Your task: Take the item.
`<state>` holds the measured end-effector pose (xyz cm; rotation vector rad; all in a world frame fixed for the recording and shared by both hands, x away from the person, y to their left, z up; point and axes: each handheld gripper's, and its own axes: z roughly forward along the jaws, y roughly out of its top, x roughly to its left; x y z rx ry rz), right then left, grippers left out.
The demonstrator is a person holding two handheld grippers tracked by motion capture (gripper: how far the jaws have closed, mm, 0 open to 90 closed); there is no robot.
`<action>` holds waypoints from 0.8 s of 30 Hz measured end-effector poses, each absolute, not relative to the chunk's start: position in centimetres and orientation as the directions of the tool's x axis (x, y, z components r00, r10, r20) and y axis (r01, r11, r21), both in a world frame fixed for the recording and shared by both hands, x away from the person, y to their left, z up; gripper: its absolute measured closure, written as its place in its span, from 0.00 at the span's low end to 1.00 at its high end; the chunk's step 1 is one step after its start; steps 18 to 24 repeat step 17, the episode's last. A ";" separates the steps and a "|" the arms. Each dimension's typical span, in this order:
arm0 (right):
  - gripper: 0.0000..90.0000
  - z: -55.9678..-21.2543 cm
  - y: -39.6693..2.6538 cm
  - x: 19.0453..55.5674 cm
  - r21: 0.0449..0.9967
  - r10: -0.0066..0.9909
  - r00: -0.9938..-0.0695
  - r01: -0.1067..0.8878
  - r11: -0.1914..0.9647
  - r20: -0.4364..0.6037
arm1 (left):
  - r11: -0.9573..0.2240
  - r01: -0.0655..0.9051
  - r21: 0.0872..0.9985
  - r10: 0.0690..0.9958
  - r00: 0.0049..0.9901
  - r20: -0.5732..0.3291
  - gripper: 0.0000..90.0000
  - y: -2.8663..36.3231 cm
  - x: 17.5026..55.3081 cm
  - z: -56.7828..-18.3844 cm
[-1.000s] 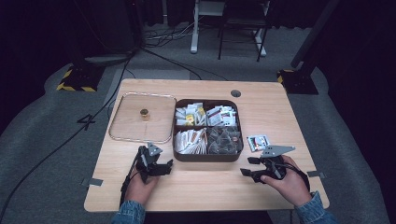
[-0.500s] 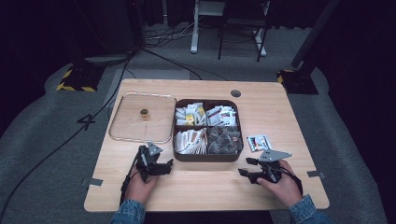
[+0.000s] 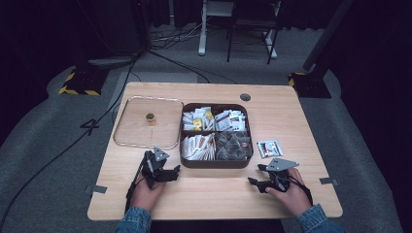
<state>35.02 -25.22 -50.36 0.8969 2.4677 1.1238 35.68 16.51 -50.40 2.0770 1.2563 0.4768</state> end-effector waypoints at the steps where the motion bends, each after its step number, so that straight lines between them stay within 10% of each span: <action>1: 0.30 -50.4 -25.2 35.0 0.750 0.644 -0.765 0.423 0.508 -0.004 | -0.325 0.642 0.694 0.880 0.473 -0.026 0.18 16.5 35.7 -50.4; 9: 0.01 -50.6 -24.7 35.4 0.713 0.629 -0.778 0.438 0.547 -0.005 | -0.330 0.641 0.693 0.878 0.479 -0.024 0.18 16.5 35.8 -50.4; 24: 0.00 -50.6 -24.6 35.4 0.709 0.620 -0.785 0.435 0.555 -0.005 | -0.331 0.642 0.692 0.877 0.479 -0.025 0.17 16.5 35.8 -50.4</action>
